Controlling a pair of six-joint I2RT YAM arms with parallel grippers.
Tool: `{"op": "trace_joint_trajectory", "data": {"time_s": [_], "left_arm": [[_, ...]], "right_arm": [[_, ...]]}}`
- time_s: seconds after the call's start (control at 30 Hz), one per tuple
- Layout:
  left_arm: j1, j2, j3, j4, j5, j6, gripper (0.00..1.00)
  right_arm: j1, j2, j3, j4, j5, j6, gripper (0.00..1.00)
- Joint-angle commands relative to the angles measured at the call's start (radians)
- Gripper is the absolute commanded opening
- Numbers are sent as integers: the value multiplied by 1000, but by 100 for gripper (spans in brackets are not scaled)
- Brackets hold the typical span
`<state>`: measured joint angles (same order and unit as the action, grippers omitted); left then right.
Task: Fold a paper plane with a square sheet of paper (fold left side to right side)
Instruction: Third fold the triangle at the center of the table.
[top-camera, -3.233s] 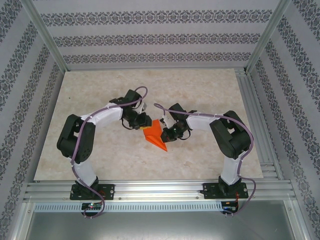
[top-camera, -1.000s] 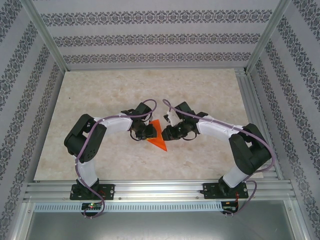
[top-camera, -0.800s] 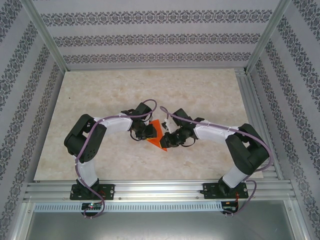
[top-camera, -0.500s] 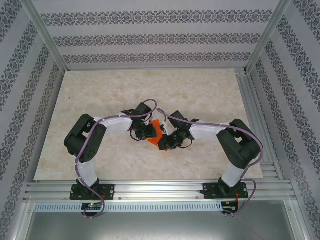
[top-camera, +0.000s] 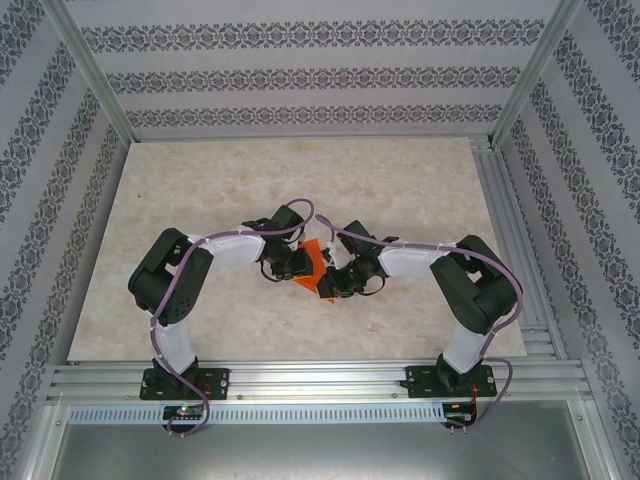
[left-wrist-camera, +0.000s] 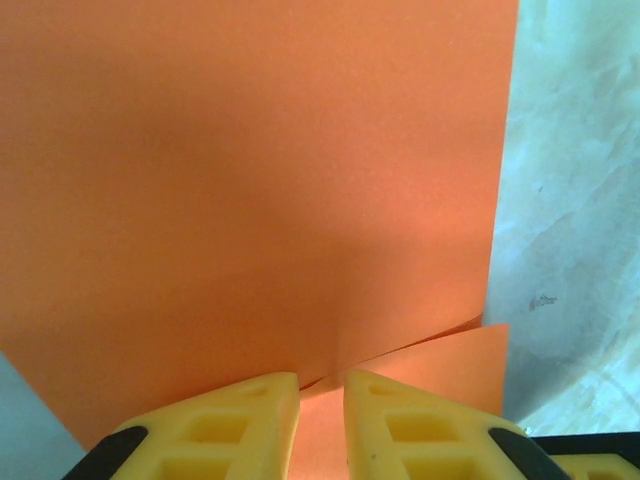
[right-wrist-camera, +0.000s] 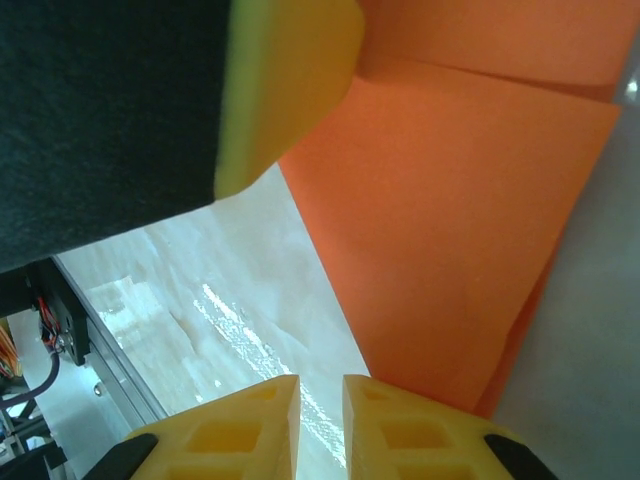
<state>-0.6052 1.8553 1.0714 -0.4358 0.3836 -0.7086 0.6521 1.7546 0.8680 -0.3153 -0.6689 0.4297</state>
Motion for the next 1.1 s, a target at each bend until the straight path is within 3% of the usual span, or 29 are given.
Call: {"op": "trace_joint_trajectory", "data": {"time_s": [0.0,0.57,0.73,1.07], "left_arm": [[-21,53,-15,-50,-63,21,24],[-21,59,-2,-64,-72,27,23],[-21,59,1,-67,-73,29,23],[-21,59,2,-66,-74,28,23]], "right_arm": [[-6,29,-15,17,-13,17,19],[-45,-5,-60,66,-32,50,19],[-44,-69,-32,-1,8,-8,21],[-31,-27,-23,-23,10,-1,20]]}}
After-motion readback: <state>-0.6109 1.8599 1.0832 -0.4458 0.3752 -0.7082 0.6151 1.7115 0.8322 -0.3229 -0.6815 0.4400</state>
